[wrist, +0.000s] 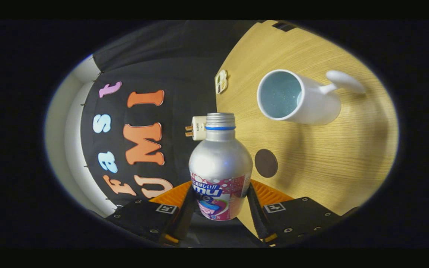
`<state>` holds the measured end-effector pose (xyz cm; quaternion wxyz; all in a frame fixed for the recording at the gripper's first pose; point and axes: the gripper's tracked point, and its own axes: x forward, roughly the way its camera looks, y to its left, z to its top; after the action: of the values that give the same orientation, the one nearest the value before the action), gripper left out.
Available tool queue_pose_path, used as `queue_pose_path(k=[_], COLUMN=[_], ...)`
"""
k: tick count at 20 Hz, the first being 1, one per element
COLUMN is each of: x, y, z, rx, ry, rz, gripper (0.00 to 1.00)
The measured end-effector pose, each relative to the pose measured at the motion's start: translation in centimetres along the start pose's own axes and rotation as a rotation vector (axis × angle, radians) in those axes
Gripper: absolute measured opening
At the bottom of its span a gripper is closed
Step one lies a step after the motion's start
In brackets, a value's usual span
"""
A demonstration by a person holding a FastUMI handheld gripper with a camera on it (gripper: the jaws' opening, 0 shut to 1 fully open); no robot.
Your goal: Take the bottle from table, then pour the juice into the cup, finally place the bottle on the coaster
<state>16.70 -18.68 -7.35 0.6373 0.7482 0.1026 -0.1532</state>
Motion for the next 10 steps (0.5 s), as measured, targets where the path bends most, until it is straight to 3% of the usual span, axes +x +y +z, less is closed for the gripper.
queue_pose_path(k=[10], x=[0.1], y=[1.2], z=[0.4], rx=[0.182], ry=[0.011], rz=[-0.006], gripper=[0.70])
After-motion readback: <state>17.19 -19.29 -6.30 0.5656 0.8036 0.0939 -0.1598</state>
